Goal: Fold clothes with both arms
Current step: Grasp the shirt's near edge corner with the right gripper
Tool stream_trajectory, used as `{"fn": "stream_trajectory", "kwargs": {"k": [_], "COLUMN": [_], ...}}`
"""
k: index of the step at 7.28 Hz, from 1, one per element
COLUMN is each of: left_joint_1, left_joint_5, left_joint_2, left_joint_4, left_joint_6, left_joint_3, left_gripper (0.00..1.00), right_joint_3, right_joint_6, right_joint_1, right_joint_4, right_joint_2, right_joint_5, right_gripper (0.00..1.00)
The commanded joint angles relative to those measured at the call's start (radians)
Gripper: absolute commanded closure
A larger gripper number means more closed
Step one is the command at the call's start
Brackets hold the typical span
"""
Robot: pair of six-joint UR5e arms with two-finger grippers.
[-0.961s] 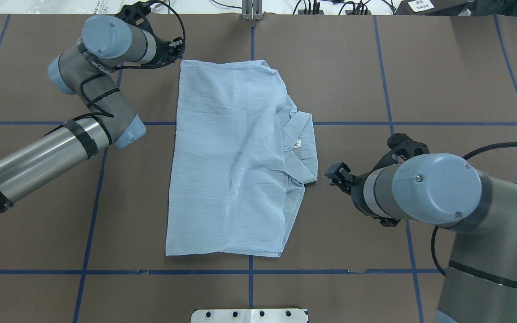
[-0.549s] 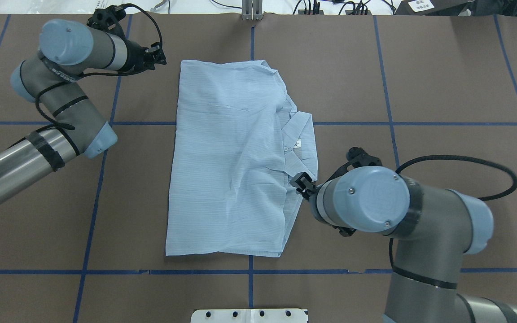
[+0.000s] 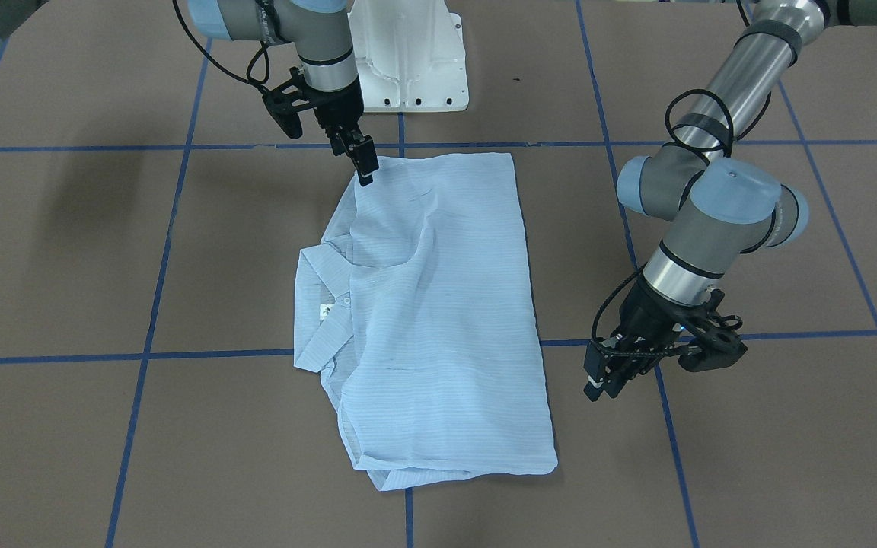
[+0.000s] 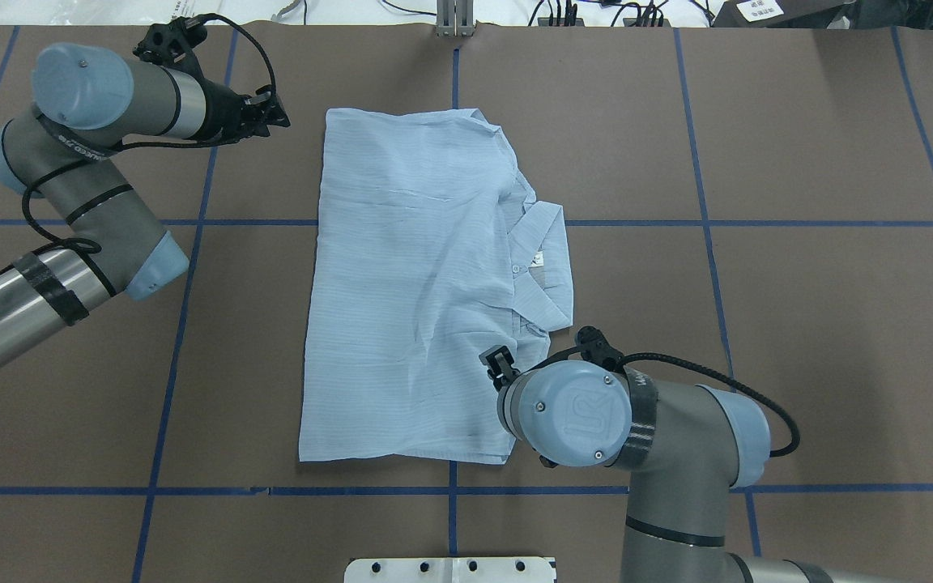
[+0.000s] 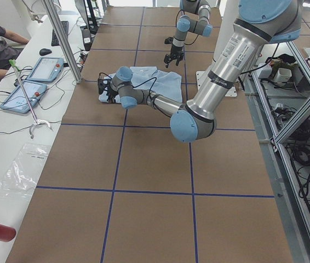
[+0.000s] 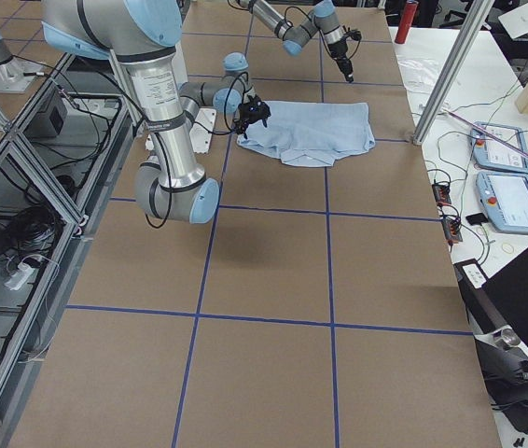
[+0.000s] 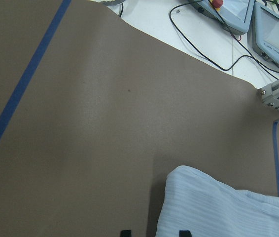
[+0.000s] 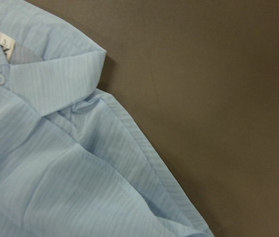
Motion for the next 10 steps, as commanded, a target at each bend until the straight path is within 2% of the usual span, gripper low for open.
{"fn": "stream_trajectory", "kwargs": {"k": [1,3,4,5,9,10], "left_joint_1": [0.0,0.0,0.0,0.0,0.0,0.0], "left_joint_5": [0.001,0.001,0.002,0.002,0.002,0.001], "left_joint_2": [0.001,0.001,0.001,0.001,0.009,0.009], "left_joint_4": [0.0,0.0,0.0,0.0,0.0,0.0], "left_joint_6": [-0.001,-0.018,-0.02,-0.02,-0.021,-0.021], "left_joint_3": [-0.008,-0.011,-0.011,-0.012,-0.019,-0.019], "left_gripper": [0.56,0.56,0.56,0.56,0.56,0.56], "right_joint_3": [-0.062,-0.065,-0.07,-0.074,-0.088,-0.09], "right_joint_6": [0.07,0.073,0.076,0.078,0.078,0.079], "right_joint_1": [-0.038,-0.073,-0.073,-0.073,-0.075,-0.075], "right_joint_4": [0.039,0.047,0.047,0.045,0.045,0.044], "right_joint_2": [0.017,0.008,0.009,0.012,0.012,0.014], "right_joint_5": [-0.029,-0.031,-0.031,-0.037,-0.043,-0.043], "right_gripper": [0.02,0.02,0.04,0.11,0.12,0.4]}}
